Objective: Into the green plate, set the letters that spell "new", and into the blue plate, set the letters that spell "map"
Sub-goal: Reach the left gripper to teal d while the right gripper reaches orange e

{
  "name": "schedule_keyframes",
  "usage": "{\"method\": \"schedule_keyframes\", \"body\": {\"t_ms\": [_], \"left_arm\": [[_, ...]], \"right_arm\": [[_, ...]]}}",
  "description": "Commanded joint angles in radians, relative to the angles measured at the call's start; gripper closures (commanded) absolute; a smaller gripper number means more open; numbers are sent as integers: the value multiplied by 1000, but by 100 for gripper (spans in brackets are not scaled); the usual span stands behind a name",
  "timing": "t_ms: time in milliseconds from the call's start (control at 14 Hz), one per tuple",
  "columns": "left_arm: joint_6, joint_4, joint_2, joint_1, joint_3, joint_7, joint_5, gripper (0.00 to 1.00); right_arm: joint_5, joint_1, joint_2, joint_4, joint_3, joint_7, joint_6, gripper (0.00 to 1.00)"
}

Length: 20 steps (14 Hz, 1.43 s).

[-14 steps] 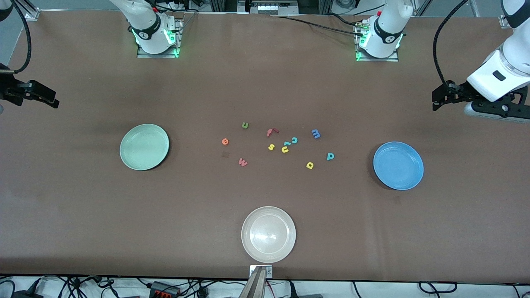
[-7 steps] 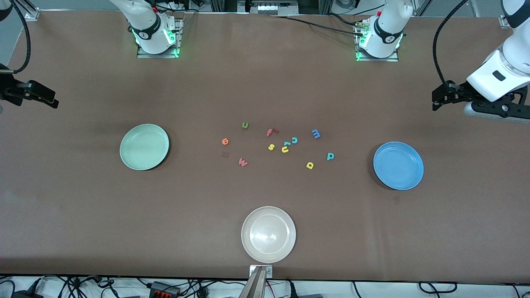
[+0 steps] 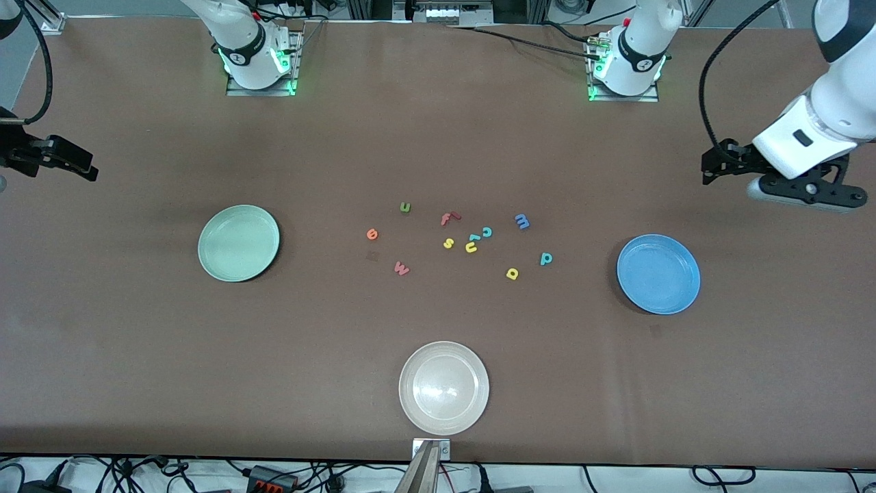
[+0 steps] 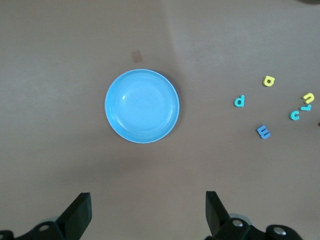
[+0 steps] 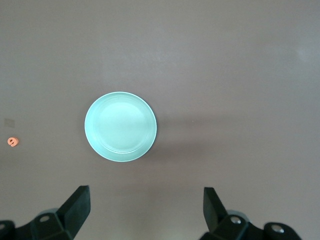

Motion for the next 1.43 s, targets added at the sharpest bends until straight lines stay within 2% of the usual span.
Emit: {"method": "schedule_keyframes", "body": {"t_ms": [0, 214, 429, 714, 929, 1143, 1286, 1357], "left_arm": [[-23, 14, 24, -40, 4, 15, -25, 0], [-63, 14, 77, -88, 4, 4, -25, 0], [44, 1, 157, -138, 2, -54, -35, 0], [217, -4, 297, -273, 4, -243, -31, 0], [375, -24, 387, -325, 5, -364, -26, 0], [590, -134, 429, -330, 5, -398, -23, 0], [774, -246, 429, -329, 4, -416, -25, 0], [817, -275, 430, -329, 4, -421, -23, 0]], "right_arm": [[8, 0, 9, -13, 3, -17, 13, 0], [8, 2, 9, -13, 5, -17, 14, 0], [17, 10, 34, -21, 8, -17, 11, 0], [26, 178, 176, -29, 8, -1, 28, 0], [110, 258, 281, -32, 8, 2, 124, 0], [120, 344, 345, -65, 6, 8, 242, 0], [120, 405, 370, -119, 6, 110, 345, 0], [120, 448, 377, -154, 6, 136, 403, 0]]}}
